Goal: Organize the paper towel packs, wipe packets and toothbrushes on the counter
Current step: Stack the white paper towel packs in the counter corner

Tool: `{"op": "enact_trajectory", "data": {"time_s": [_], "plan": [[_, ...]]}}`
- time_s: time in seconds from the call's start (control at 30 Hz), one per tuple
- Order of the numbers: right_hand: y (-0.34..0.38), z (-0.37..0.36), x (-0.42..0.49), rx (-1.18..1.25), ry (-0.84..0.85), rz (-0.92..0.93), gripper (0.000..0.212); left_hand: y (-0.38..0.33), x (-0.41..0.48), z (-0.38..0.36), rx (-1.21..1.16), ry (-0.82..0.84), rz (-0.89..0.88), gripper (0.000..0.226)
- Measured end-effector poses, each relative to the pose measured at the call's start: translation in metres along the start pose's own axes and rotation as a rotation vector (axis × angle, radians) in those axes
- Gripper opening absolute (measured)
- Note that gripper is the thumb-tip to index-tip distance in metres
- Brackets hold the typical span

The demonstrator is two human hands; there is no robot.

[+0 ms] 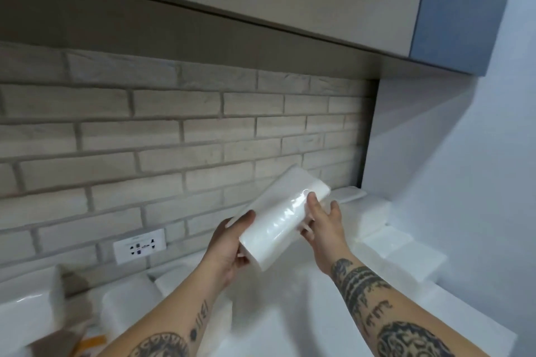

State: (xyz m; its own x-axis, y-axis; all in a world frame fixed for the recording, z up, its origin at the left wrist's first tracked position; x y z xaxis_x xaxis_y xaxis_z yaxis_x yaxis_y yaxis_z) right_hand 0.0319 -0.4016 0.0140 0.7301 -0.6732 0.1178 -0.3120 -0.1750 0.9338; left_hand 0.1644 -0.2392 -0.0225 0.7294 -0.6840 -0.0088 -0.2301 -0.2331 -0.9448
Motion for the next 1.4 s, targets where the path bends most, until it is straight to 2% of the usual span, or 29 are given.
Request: {"op": "enact_trajectory", "data": {"time_s": [0.07, 0.13, 0.23, 0.33, 0.4, 0.47, 0.53, 0.7, 0.77, 0.87, 0.93, 1.07, 1.2, 1.27, 1.4], "plan": [[0.006, 0.018, 0.006, -0.001, 0.019, -0.007, 0.118, 0.005, 0.015, -0.027, 0.007, 0.001, -0.02, 0.073], [0.009, 0.033, 0.009, -0.087, 0.057, -0.039, 0.125, 0.014, 0.029, -0.06, 0.028, 0.029, -0.025, 0.073], [0.005, 0.061, 0.016, -0.15, 0.058, -0.041, 0.103, 0.03, 0.049, -0.109, 0.045, 0.081, -0.025, 0.051], [0.005, 0.101, 0.034, -0.106, -0.003, -0.003, 0.082, 0.057, 0.074, -0.149, 0.053, 0.087, 0.01, 0.071], [0.003, 0.137, 0.053, -0.092, -0.042, -0.009, 0.088, 0.077, 0.092, -0.179, 0.04, 0.114, 0.054, 0.08], [-0.001, 0.172, 0.071, -0.079, -0.077, -0.072, 0.104, 0.095, 0.111, -0.208, 0.056, 0.159, 0.083, 0.075], [-0.008, 0.208, 0.088, -0.078, -0.106, -0.133, 0.113, 0.115, 0.131, -0.235, 0.071, 0.183, 0.117, 0.074], [-0.014, 0.284, 0.121, -0.112, -0.179, -0.24, 0.104, 0.164, 0.177, -0.292, 0.113, 0.131, 0.205, 0.055], [-0.017, 0.305, 0.13, -0.13, -0.205, -0.269, 0.102, 0.175, 0.185, -0.307, 0.146, 0.109, 0.238, 0.046], [-0.027, 0.329, 0.14, -0.177, -0.222, -0.358, 0.117, 0.196, 0.201, -0.32, 0.189, 0.078, 0.282, 0.034], [-0.037, 0.343, 0.146, -0.207, -0.247, -0.398, 0.115, 0.209, 0.208, -0.324, 0.21, 0.06, 0.313, 0.043], [-0.047, 0.366, 0.154, -0.286, -0.307, -0.43, 0.098, 0.233, 0.22, -0.33, 0.21, 0.027, 0.334, 0.077], [-0.045, 0.379, 0.158, -0.501, -0.363, -0.43, 0.105, 0.252, 0.234, -0.332, 0.222, -0.068, 0.349, 0.072], [-0.043, 0.382, 0.165, -0.513, -0.336, -0.37, 0.105, 0.254, 0.239, -0.336, 0.259, -0.108, 0.346, 0.069], [-0.043, 0.383, 0.175, -0.524, -0.262, -0.314, 0.118, 0.252, 0.245, -0.341, 0.303, -0.141, 0.319, 0.065]]}}
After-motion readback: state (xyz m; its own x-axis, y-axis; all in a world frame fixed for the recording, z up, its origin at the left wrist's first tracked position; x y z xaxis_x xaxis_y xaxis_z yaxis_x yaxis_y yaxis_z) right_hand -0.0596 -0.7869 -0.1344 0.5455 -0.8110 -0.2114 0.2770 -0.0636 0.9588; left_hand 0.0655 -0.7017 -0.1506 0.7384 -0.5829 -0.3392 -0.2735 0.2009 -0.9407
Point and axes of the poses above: each hand's wrist, its own x-axis towards the middle knuckle, its own z-axis out of the back of the hand, y = z × x, the point moved 7 cm from there along x, towards the middle knuckle, and after that the axes turned 6 degrees about y, right-handed, at the moved point
